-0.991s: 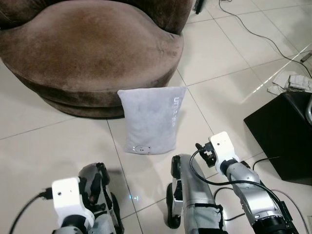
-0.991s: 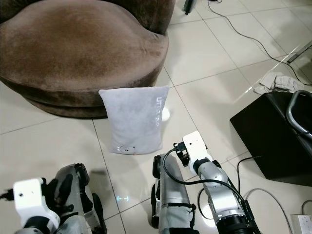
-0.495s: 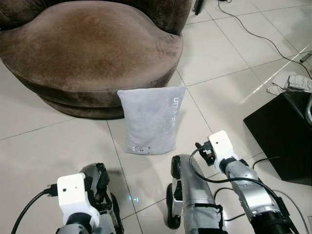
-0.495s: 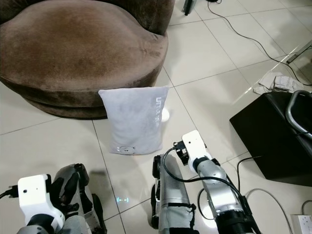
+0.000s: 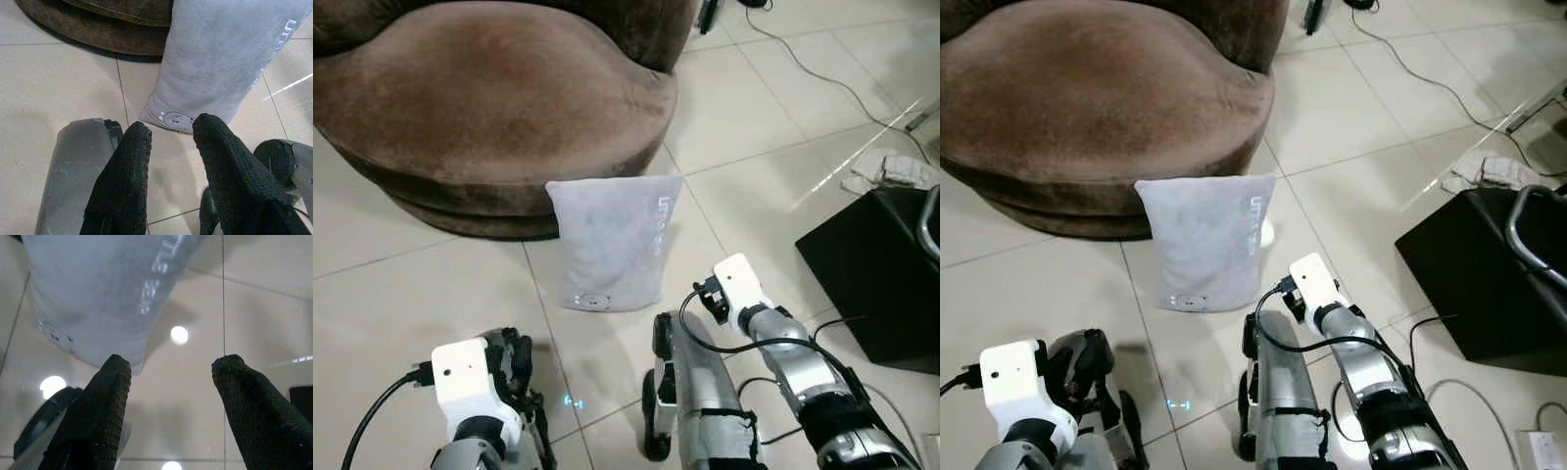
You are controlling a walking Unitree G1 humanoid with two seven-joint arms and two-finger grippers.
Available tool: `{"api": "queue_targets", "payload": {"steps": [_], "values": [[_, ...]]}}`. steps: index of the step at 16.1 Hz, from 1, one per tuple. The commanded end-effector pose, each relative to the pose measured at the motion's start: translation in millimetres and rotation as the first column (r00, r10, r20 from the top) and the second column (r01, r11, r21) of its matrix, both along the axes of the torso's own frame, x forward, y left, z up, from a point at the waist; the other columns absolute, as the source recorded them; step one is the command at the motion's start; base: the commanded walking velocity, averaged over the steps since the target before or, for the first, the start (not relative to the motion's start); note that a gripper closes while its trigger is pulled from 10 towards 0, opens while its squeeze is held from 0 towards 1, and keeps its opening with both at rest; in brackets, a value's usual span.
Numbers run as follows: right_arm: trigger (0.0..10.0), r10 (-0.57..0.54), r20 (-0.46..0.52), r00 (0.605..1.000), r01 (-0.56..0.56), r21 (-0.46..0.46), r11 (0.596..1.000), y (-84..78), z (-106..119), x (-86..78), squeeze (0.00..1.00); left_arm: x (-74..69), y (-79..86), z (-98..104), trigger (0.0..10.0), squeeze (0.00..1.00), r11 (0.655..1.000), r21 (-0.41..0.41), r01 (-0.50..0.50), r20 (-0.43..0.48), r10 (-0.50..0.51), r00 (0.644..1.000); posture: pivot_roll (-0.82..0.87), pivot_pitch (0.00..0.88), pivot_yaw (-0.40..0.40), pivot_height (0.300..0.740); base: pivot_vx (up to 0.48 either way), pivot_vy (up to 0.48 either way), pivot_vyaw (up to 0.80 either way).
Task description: Move the pillow to the sofa from floor
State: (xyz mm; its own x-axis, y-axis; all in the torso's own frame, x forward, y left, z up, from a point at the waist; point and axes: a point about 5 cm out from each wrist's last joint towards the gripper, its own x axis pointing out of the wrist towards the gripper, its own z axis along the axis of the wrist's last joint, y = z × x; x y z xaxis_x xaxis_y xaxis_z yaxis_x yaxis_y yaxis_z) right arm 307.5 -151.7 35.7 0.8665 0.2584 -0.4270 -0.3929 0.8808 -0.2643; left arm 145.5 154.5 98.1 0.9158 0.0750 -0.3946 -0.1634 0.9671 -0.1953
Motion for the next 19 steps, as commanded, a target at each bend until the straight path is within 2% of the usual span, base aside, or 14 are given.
{"api": "queue_targets", "payload": {"steps": [1,6,13,16,19], "values": [[10.0,-0.029,-0.058,0.998,0.027,-0.023,0.999,-6.9,-14,-5.4,0.00,-5.2,-3.8,-3,10.0,0.00,1.000,-0.002,-0.008,-0.029,0.008,1.000,0.00,0.277,-0.202,0.543,0.000,0.000,0.00],[10.0,-0.041,-0.097,0.994,0.035,-0.066,0.997,4.1,-20,5.3,0.00,-3.6,-8.5,-3,10.0,0.00,1.000,-0.011,-0.017,-0.026,0.017,1.000,0.01,0.281,-0.218,0.543,0.000,0.000,0.00],[10.0,-0.041,-0.156,0.987,0.021,-0.129,0.991,18.3,-25,7.8,0.00,-6.2,-12.2,-3,10.0,0.00,0.999,-0.025,-0.042,-0.027,0.041,0.999,0.03,0.293,-0.249,0.543,0.000,0.000,0.00],[10.0,-0.041,-0.201,0.979,0.009,-0.160,0.987,14.1,-24,10.9,0.00,-11.2,-16.9,-4,10.0,0.00,0.998,-0.040,-0.058,-0.037,0.056,0.998,0.02,0.312,-0.284,0.543,0.000,0.000,0.00],[10.0,-0.023,-0.191,0.981,-0.021,-0.228,0.973,5.7,-20,14.1,0.00,-13.5,-20.7,-4,10.0,0.00,0.996,-0.050,-0.070,-0.042,0.068,0.997,0.02,0.315,-0.293,0.543,0.000,0.000,0.00]]}}
